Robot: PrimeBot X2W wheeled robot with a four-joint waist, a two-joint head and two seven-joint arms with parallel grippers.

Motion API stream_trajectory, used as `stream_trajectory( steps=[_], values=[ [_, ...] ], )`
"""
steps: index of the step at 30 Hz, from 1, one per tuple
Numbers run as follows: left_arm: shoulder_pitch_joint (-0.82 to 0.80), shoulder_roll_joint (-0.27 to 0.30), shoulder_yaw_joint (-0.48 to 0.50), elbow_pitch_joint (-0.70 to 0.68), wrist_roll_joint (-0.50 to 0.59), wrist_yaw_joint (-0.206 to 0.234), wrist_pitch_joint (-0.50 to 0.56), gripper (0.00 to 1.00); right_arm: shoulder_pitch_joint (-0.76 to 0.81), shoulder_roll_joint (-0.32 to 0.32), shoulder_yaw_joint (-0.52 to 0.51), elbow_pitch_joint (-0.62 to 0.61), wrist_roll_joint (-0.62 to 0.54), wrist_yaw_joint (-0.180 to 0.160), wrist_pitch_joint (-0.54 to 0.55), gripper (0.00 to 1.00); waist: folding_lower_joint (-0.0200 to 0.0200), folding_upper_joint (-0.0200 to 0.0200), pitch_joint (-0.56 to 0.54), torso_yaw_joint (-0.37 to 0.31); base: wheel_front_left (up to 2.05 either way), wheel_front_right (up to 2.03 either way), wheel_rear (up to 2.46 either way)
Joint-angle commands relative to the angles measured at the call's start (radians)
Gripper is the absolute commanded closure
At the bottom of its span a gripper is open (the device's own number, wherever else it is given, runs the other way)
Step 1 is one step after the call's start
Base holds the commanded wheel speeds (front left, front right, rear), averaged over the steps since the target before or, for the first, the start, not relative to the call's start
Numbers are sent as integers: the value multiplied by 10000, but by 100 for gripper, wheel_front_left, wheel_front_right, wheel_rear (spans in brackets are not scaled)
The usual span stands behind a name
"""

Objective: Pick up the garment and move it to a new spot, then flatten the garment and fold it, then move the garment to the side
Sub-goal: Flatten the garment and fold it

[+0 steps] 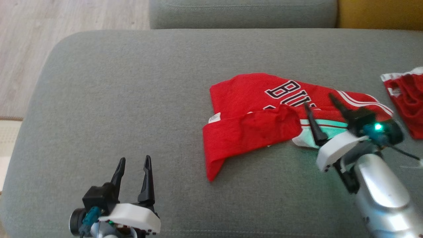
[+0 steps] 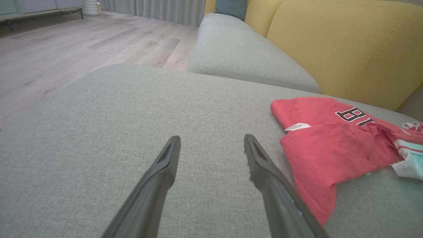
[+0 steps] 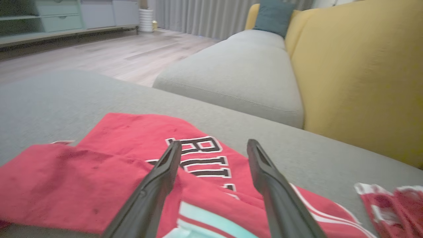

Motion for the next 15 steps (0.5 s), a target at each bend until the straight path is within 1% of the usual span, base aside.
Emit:
stream_trajectory(
  steps=[1,4,6,10,15],
  values=[
    [-379,-36,263,-289,-9,5,-122,0,-300,-60,468,-90,120,65,49,0,0,0,70,177,0,0,0],
    [-444,-36,238,-292,-29,10,-122,0,-575,-111,994,489,190,65,98,0,0,0,143,453,0,0,0],
    [-475,-36,219,-307,-47,35,-122,0,-779,-160,1148,998,121,65,140,0,0,0,183,645,0,0,0],
    [-511,-36,231,-323,-85,58,-122,0,-1214,-307,1185,2000,-337,65,30,0,0,0,282,994,0,0,0],
    [-511,-36,253,-326,-115,58,-122,0,-1607,-233,1118,2901,-690,65,10,0,0,0,356,1178,0,0,0]
  ],
)
